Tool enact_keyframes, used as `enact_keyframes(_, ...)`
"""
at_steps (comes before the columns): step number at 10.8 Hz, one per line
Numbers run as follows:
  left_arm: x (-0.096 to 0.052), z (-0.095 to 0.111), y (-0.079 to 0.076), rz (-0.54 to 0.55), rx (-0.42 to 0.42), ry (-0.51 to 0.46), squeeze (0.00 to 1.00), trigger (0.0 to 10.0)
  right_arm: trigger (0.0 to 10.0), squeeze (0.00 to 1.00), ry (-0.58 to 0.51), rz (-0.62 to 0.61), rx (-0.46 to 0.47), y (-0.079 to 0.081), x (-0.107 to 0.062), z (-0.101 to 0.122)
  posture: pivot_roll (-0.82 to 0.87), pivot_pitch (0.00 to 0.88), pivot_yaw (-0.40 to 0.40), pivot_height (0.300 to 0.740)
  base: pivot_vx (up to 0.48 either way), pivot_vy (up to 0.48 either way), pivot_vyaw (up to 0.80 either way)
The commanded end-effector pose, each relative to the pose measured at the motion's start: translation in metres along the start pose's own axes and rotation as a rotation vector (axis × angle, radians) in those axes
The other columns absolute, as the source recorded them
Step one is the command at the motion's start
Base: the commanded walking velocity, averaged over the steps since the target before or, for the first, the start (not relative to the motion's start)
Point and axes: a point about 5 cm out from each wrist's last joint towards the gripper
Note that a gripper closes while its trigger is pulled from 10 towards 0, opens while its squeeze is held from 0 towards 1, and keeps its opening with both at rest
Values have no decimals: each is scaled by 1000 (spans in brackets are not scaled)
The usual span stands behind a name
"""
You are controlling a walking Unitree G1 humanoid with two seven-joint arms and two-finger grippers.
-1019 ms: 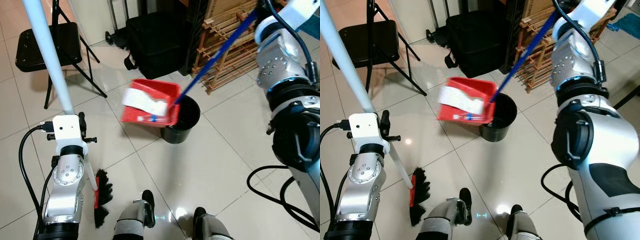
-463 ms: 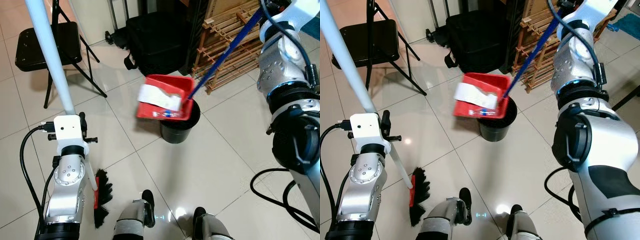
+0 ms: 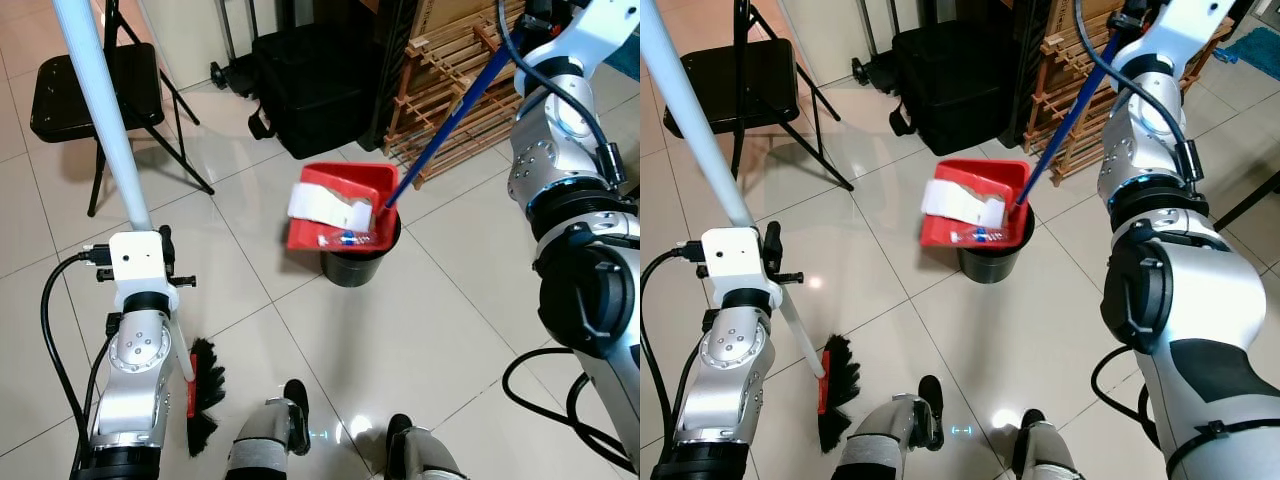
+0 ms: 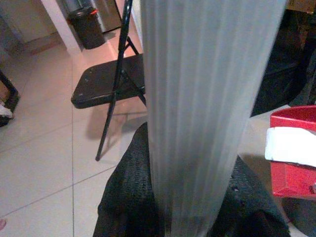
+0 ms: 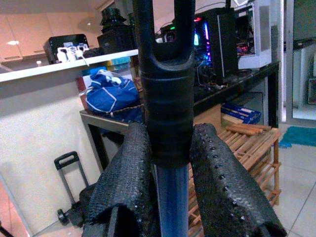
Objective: Sweep floor
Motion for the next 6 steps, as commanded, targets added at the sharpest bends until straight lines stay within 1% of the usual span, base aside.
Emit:
enact_keyframes(1, -2, 1, 0, 1, -1, -21, 0, 10000, 10000, 0, -92, -16, 0, -3, 3, 16, 74, 175, 51, 740, 0, 0, 0)
enact_keyframes(2, -2, 1, 0, -2, -1, -19, 0, 10000, 10000, 0, -82, -22, 10, -4, 6, 19, 72, 174, 52, 740, 0, 0, 0)
enact_keyframes(4, -4, 1, -2, -5, -3, -18, 0, 10000, 10000, 0, -89, -22, 15, 2, 13, 33, 83, 176, 46, 740, 0, 0, 0)
enact_keyframes(6, -5, 0, -3, -8, -1, -15, 0, 10000, 10000, 0, -94, -14, 16, 5, 15, 38, 85, 176, 42, 740, 0, 0, 0)
Point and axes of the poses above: a point about 5 cm out from each wrist's last joint towards the gripper, its own x axis pointing out of the wrist towards the gripper, its own z axis along the axis of the wrist's last joint, y = z × x, and after that the axes turned 15 degrees about -x, right-handed
